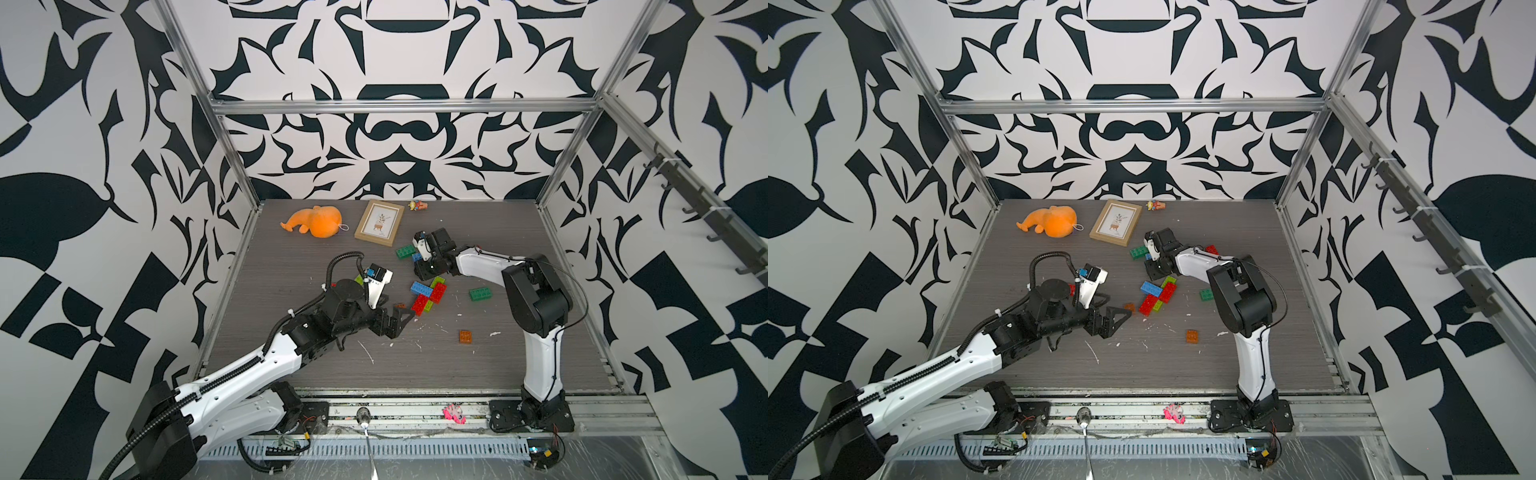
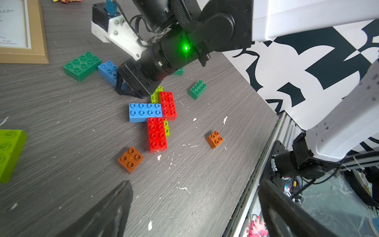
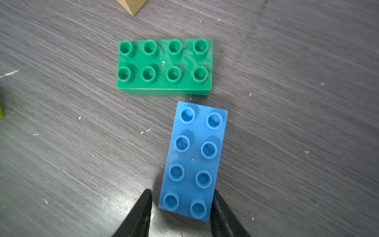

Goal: Assemble a small pinwheel with lego
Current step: Pick up the lego brick from the center of the board.

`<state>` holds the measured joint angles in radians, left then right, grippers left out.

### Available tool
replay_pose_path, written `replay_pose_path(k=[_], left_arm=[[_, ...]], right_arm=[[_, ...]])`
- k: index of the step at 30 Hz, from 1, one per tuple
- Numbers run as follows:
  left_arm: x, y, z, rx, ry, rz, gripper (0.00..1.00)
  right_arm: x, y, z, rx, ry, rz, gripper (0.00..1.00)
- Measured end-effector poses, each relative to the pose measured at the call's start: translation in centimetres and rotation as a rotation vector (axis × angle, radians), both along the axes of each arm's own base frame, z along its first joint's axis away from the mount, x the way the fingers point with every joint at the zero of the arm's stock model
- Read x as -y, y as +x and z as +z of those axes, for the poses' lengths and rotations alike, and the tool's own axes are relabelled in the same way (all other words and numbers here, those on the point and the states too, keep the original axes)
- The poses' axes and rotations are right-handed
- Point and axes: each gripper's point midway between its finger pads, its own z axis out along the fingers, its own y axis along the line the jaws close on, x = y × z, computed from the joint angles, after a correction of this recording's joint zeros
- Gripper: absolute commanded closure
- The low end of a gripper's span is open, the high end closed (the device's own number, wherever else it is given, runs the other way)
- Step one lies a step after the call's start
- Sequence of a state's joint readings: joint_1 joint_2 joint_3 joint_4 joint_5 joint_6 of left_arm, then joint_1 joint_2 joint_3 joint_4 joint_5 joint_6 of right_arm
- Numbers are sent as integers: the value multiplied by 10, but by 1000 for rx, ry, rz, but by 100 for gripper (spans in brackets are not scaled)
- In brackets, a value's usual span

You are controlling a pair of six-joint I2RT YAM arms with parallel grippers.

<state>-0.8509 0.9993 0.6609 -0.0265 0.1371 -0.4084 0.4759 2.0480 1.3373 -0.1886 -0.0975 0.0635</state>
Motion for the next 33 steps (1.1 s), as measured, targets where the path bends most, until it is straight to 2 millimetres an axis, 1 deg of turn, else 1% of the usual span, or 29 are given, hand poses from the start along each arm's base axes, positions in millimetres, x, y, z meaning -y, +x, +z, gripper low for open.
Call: replay_pose_path(k=[1, 4, 7, 14, 22, 27, 33], left_arm=[[0, 0, 0, -1, -2, 1, 0], [-1, -1, 0, -3, -7, 3, 0], [-3, -2, -2, -10, -5, 4, 0], [-4, -3, 2, -3, -18, 7, 0], [-7, -5, -1, -10, -14, 9, 0], [-7, -4, -1, -10, -15, 11, 0], [-7, -4, -1, -13, -16, 12, 0]], right_arm=[[0, 0, 0, 3, -3, -1, 62], [0, 2, 0, 10, 1, -10, 62], [0, 2, 0, 9, 6, -24, 58], [0, 4, 1, 4, 24, -58, 53], [-1, 6, 1, 3, 42, -82, 56], [-4, 10, 1, 16, 52, -89, 60], [-6, 12, 2, 34, 57, -93, 70]])
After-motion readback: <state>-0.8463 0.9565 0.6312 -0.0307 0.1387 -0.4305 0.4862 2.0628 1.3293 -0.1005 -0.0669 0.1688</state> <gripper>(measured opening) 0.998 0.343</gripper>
